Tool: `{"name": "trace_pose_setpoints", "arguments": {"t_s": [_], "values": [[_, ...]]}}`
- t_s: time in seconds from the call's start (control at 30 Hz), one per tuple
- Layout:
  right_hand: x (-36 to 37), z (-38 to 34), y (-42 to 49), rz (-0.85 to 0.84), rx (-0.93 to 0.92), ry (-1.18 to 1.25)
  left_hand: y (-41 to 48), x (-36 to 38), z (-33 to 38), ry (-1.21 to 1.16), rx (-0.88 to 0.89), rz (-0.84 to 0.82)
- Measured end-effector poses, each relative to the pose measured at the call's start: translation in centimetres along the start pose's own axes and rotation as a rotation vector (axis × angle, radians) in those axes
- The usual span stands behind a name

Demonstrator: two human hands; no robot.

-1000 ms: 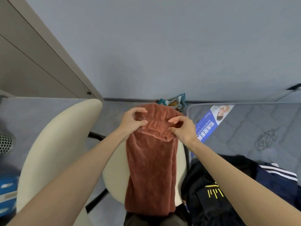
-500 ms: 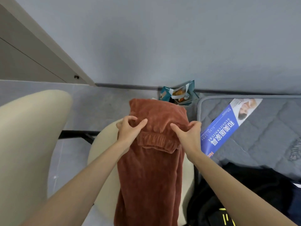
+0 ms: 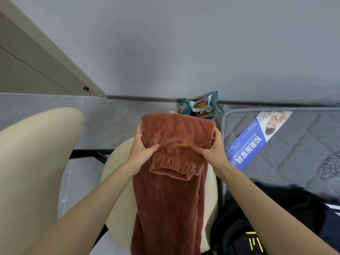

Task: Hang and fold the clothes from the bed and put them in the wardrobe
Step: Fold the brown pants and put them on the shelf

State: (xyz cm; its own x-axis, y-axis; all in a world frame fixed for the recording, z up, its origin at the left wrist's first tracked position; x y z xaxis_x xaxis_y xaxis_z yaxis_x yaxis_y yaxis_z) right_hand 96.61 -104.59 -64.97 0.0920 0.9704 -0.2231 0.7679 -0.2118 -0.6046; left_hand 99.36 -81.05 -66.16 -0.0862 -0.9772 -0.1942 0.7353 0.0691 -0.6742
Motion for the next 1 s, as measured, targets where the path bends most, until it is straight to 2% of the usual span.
{"name": "trace_pose_setpoints", "arguments": {"t_s": [0.1, 0.17, 0.23, 0.27, 0.33, 0.4, 0.57, 0.63, 0.77, 0.83, 0.9, 1.0], "values": [[0.0, 0.6, -0.4, 0.224, 0.024, -0.460, -0.1, 0.3, -0.4, 0.327, 0.078, 0.061], [0.7, -1.1, -0.3, 0.309, -0.178, -0.743, 0.4, 0.6, 0.9, 0.536, 0.274, 0.080], [2.1, -2.6, 0.7, 0.184, -0.407, -0.940, 1.3, 1.4, 2.7, 0.736, 0.487, 0.021], [2.8, -2.9, 1.5, 0.072, -0.444, -1.025, 2.1, 1.9, 3.5, 0.834, 0.543, -0.034], [3.4, -2.6, 3.6, -0.143, -0.371, -1.161, 4.1, 3.0, 4.6, 1.033, 0.559, -0.157], [3.3, -2.1, 5.6, -0.238, -0.270, -1.264, 6.1, 4.0, 5.0, 1.210, 0.501, -0.277], [2.6, -0.9, 8.5, -0.303, -0.123, -1.362, 9.7, 5.1, 4.9, 1.401, 0.221, -0.412], [2.3, -0.8, 8.8, -0.327, -0.085, -1.382, 10.3, 5.4, 5.1, 1.423, 0.184, -0.427], [2.2, -1.9, 8.7, -0.277, -0.265, -1.424, 10.0, 5.2, 5.8, 1.464, 0.287, -0.382], [2.7, -2.6, 8.4, -0.341, -0.344, -1.336, 8.8, 4.7, 6.4, 1.512, 0.406, -0.329], [3.2, -3.3, 7.7, -0.429, -0.295, -1.179, 7.7, 3.8, 6.7, 1.561, 0.485, -0.299], [3.8, -4.4, 5.7, -0.424, -0.258, -1.098, 5.7, 1.6, 7.0, 1.516, 0.421, -0.323]]}}
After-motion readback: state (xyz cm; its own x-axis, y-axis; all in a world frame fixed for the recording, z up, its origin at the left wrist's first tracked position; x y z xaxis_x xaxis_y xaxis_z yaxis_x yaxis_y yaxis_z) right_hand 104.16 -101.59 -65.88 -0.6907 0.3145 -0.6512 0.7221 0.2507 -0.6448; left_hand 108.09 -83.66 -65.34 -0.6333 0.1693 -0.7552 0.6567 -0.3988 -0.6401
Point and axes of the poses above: each hand's wrist, its own y-axis towards the middle knuckle, its own x-axis out of the palm, z = x × y, the point moved 5 cm from there along y, towards the middle knuckle, and after that the axes turned 6 degrees about -y, right-handed, at the moved point
